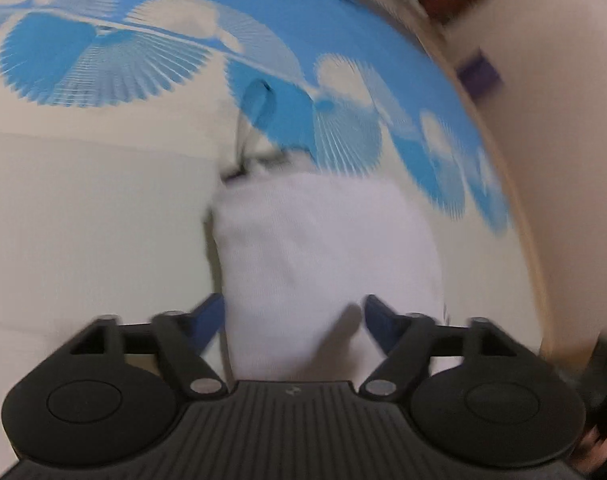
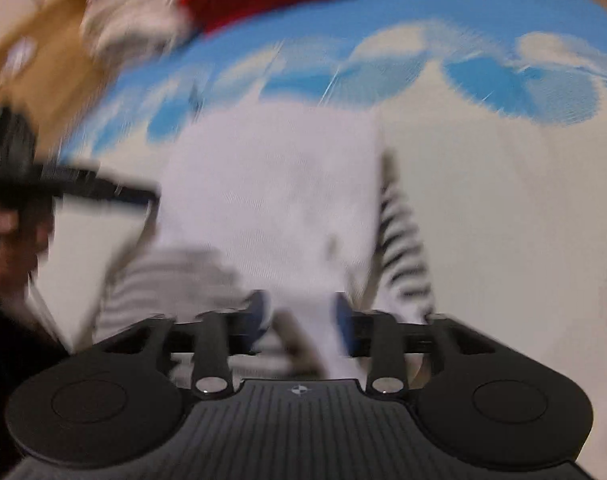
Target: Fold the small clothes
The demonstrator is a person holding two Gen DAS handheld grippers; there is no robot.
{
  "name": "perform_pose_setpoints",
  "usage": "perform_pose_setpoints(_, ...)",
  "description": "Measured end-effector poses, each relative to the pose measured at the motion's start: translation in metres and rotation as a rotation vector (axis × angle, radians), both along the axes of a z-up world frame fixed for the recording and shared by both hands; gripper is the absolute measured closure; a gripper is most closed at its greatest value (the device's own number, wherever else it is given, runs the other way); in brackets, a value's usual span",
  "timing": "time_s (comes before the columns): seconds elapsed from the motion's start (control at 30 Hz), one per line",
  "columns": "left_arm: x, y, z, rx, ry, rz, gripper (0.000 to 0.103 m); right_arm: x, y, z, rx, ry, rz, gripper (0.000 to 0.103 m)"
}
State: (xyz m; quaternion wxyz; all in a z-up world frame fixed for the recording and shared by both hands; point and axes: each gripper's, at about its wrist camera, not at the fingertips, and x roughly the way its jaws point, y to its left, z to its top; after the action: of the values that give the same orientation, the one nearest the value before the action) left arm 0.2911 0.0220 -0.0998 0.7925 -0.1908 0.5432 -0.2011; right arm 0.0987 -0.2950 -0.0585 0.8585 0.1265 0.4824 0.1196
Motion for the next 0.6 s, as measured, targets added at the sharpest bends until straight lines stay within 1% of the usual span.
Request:
perform_pose_setpoints(0.03,0.004,0.005,-0.003,-0.008,0.02,0.049,0.014,0.002,-0.005,0.0,-0.009,-0.013,-0.051,0.028)
perform_pose_setpoints(0.07,0.01,0.007,-0.009,-0.024,0.05,0.072,0.014,0.005,-0.009,-0.004,-0.027,-0.004,-0.082,0.027)
perform_pose_setpoints(0.13,0.023,0.006,-0.024,-0.058,0.124,0.095,0.014,0.012,-0.013,-0.02,-0.058,0.071,-0.106,0.027)
perform_pose_setpoints(0.17,0.029,0.004,-0.032,-0.068,0.147,0.094,0.014,0.015,-0.013,-0.029,-0.059,0.102,-0.106,0.027)
perform_pose_setpoints(0.23,0.037,-0.002,-0.044,-0.095,0.164,0.078,0.014,0.016,-0.013,-0.043,-0.063,0.167,-0.098,0.027)
perform_pose_setpoints(0.3,0.045,-0.007,-0.055,-0.123,0.166,0.077,0.015,0.02,-0.014,-0.05,-0.063,0.19,-0.1,0.027)
perform_pose_setpoints(0.33,0.05,-0.008,-0.061,-0.129,0.169,0.085,0.018,0.022,-0.015,-0.051,-0.053,0.193,-0.105,0.029)
perform_pose_setpoints(0.37,0.053,-0.01,-0.066,-0.136,0.174,0.093,0.02,0.023,-0.016,-0.052,-0.041,0.195,-0.112,0.038)
perform_pose_setpoints(0.4,0.056,-0.012,-0.071,-0.14,0.176,0.097,0.024,0.027,-0.016,-0.052,-0.02,0.194,-0.117,0.046)
perform_pose_setpoints(0.43,0.06,-0.015,-0.073,-0.144,0.167,0.094,0.03,0.028,-0.018,-0.054,0.008,0.195,-0.119,0.062)
perform_pose_setpoints(0.47,0.063,-0.017,-0.074,-0.143,0.158,0.085,0.033,0.029,-0.018,-0.055,0.044,0.198,-0.119,0.078)
perform_pose_setpoints(0.5,0.065,-0.02,-0.074,-0.139,0.146,0.068,0.042,0.03,-0.018,-0.056,0.071,0.202,-0.118,0.083)
perform_pose_setpoints(0.53,0.068,-0.022,-0.072,-0.134,0.129,0.047,0.054,0.032,-0.016,-0.056,0.074,0.2,-0.114,0.087)
perform_pose_setpoints(0.57,0.071,-0.023,-0.07,-0.133,0.109,0.026,0.06,0.032,-0.012,-0.053,0.061,0.194,-0.104,0.09)
perform_pose_setpoints(0.6,0.075,-0.024,-0.066,-0.137,0.087,0.01,0.069,0.033,-0.01,-0.053,0.055,0.189,-0.099,0.091)
